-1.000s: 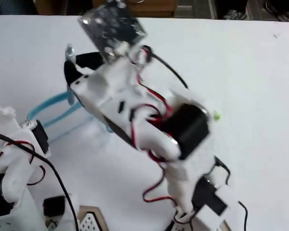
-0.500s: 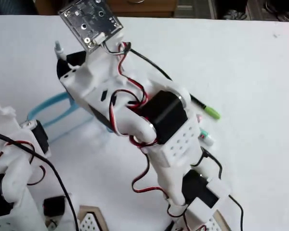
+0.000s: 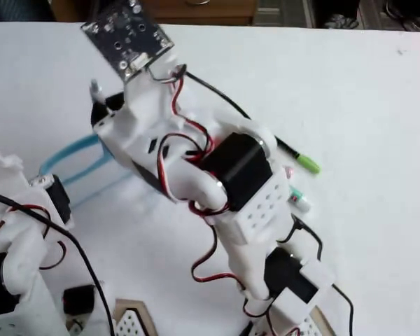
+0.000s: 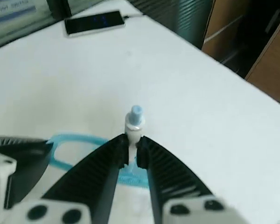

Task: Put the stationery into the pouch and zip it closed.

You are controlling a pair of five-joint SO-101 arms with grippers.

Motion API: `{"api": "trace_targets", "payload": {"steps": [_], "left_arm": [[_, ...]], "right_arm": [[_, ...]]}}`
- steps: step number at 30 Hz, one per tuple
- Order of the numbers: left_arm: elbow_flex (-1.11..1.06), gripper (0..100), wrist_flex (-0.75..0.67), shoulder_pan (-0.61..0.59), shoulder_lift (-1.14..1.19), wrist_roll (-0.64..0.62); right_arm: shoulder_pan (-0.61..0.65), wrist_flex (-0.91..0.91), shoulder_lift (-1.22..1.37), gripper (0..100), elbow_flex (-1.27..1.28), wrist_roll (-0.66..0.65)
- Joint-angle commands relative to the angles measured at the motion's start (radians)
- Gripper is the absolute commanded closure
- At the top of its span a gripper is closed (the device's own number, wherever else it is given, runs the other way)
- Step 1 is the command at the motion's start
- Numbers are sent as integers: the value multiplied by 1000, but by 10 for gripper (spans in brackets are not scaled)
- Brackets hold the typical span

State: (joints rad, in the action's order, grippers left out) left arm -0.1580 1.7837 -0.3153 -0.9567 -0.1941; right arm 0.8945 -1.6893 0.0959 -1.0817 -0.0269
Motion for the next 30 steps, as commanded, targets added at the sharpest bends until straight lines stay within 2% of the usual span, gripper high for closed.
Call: {"api": "trace_targets", "payload": {"steps": [1,5,9,12,16,18,21,25,30], "left_arm": [[0,976,-5,-5,7,3],[0,976,-6,-5,7,3],[0,976,-6,-5,8,3],[0,976,-6,-5,8,3],[0,976,-6,-5,7,3],[0,976,-6,-5,7,3],[0,976,-6,-5,5,3],[0,976,-6,-5,5,3],[0,976,-6,-5,5,3]], "right_arm": [[25,-39,-25,879,-28,-2],[61,-38,-82,769,-28,3],[51,-38,-117,765,-28,8],[-31,-42,-128,765,-26,8],[-206,-82,-119,765,11,0],[-302,-79,-124,765,106,-5],[-390,-81,-124,765,296,-83],[-424,-81,-125,765,621,-196],[-423,-62,-124,765,947,-244]]}}
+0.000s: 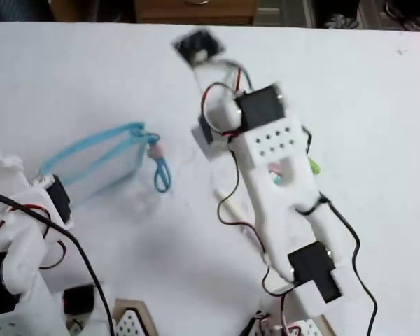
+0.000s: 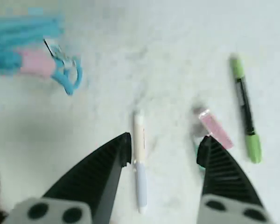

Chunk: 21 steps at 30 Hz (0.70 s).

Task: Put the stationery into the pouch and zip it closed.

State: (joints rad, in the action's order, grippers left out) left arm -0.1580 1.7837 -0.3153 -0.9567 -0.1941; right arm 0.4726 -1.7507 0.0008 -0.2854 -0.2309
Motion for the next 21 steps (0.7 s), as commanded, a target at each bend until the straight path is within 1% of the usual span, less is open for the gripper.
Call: {"api": "trace_targets", "payload": {"steps": [1,5,9,18,21], "left_arm": [[0,976,-6,-5,5,3],[0,976,-6,-5,5,3],[0,976,-6,-5,7,3],[0,976,-6,-1,10,3],[0,976,-6,-1,10,3]], "right_arm": [[-1,13,-28,765,209,-68],[2,166,-24,763,454,-147],[1,334,-19,764,608,-201],[-1,552,-12,765,752,-199],[4,615,58,765,772,-199]]}}
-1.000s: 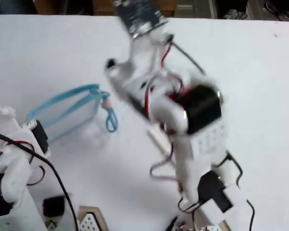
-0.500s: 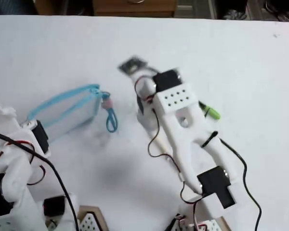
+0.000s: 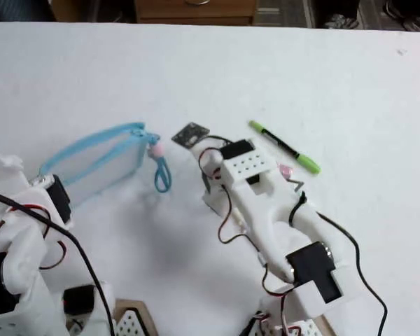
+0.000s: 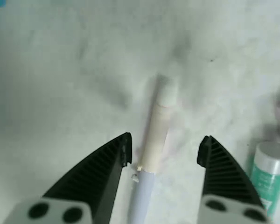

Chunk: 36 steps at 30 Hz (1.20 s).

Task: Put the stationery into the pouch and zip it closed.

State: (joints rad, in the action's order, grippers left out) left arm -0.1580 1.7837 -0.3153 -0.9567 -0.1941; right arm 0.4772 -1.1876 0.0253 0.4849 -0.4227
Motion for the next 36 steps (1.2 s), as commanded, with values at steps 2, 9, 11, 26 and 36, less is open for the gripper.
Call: {"api": "trace_targets", "payload": {"steps": [2,9,11,26,36], "left_arm": [[0,976,-6,-1,10,3],[0,976,-6,-5,10,3],[0,976,-6,-5,10,3],[0,976,-6,-5,10,3],[0,976,-6,-5,8,3]], "right_arm": [[1,88,105,765,-14,-8],[31,73,254,787,-100,-8],[50,73,254,854,-100,-8],[-13,-10,-48,982,-106,112],[-5,-223,-691,981,-101,362]]}}
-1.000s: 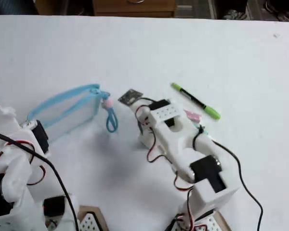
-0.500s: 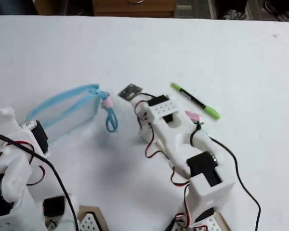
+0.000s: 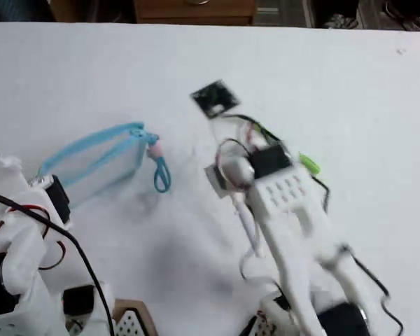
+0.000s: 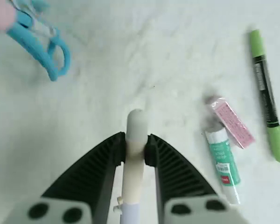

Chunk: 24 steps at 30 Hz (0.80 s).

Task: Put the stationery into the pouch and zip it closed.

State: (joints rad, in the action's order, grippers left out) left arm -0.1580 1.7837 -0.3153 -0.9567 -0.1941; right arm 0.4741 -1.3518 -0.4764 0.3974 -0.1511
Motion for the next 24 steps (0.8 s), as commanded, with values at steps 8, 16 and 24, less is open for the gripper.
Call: {"api": "trace_targets", "payload": {"steps": [8,16,24], "left_arm": [[0,976,-6,-5,8,3],[0,976,-6,-5,8,3],[0,976,-6,-5,10,3]], "right_arm": [[24,-48,-544,981,-12,373],[84,526,-714,981,-5,373],[213,1101,-662,981,239,367]]}}
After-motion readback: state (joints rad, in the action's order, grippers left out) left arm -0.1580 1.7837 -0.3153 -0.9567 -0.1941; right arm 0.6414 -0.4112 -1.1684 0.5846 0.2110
